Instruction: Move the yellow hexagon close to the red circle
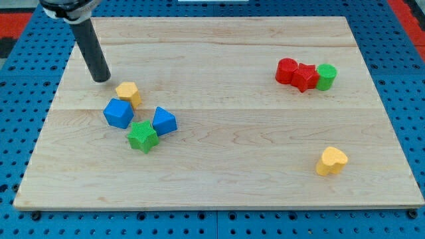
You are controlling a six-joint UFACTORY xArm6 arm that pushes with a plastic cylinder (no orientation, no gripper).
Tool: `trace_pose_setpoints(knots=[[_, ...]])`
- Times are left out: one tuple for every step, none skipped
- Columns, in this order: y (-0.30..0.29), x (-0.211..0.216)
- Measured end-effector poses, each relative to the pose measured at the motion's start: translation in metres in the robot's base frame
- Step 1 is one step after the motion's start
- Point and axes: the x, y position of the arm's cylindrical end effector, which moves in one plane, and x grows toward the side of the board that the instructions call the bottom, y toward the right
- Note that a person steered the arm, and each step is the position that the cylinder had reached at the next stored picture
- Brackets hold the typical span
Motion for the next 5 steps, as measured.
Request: trace_pose_setpoints(knots=[[0.05,0.027],[0.024,0.036],[0.039,0.068],[0.091,0.068],[0.115,0.069]])
